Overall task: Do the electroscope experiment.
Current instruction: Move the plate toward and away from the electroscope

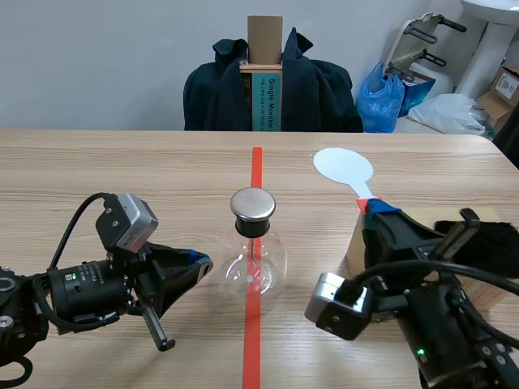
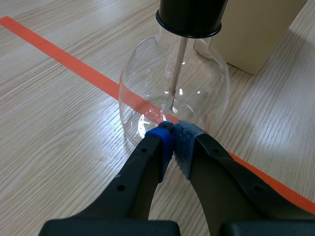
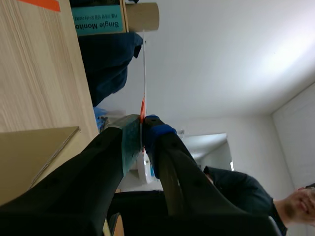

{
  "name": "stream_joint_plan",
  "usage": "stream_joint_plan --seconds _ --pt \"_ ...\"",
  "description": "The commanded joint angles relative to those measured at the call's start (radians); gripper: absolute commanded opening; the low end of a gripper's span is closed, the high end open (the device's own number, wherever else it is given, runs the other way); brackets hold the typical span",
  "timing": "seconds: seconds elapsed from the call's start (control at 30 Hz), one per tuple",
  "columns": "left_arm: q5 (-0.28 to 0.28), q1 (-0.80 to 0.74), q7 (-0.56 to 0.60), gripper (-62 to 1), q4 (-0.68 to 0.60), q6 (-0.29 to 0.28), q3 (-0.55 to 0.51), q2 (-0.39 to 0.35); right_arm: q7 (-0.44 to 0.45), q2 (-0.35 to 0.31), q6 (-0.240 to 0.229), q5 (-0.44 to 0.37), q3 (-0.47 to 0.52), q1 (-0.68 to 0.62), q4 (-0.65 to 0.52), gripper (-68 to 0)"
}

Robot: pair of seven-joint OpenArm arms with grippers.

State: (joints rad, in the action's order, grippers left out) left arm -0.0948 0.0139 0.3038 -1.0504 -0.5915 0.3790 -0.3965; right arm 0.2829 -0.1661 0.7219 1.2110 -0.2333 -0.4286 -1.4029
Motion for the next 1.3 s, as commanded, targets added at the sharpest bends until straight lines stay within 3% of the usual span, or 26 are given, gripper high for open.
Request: stream_joint_plan --seconds 0.0,0.03,0.23,0.57,0.8,0.93,1.1,1.27 --pt "-0.012 0.005 0.013 -58.2 -0.022 0.002 -0.007 0.002 0.006 -0.009 0.043 -0.027 0.03 -0.026 -0.053 -66.7" --pt "-0.012 0.005 0.013 -58.2 -0.022 0.002 -0.007 0.002 0.006 -0.009 0.06 -0.042 0.039 -0.039 -0.073 -66.7" --pt "-0.012 0.005 0.013 -58.2 -0.022 0.002 -0.007 0.002 0.007 -0.014 0.061 -0.085 0.112 -0.145 -0.229 -66.7" --pt "-0.012 0.005 0.011 -58.2 -0.022 0.002 -0.007 0.002 0.007 -0.063 0.061 -0.234 0.243 -0.331 -0.54 -66.7" --pt "-0.013 0.003 0.011 -58.2 -0.022 0.002 -0.007 0.001 0.02 -0.064 0.061 -0.324 0.339 -0.425 -0.633 -66.2" --pt "-0.016 -0.01 0.013 -58.2 -0.028 -0.008 -0.018 -0.013 0.023 -0.064 0.061 -0.337 0.384 -0.462 -0.634 -61.2" --pt "-0.025 -0.115 0.015 -58.2 -0.166 -0.029 -0.084 -0.071 0.037 -0.064 0.061 -0.354 0.419 -0.48 -0.634 -58.3" --pt "-0.077 -0.328 0.019 -57.6 -0.434 -0.07 -0.212 -0.166 0.037 -0.063 0.061 -0.371 0.424 -0.48 -0.634 -58.3"
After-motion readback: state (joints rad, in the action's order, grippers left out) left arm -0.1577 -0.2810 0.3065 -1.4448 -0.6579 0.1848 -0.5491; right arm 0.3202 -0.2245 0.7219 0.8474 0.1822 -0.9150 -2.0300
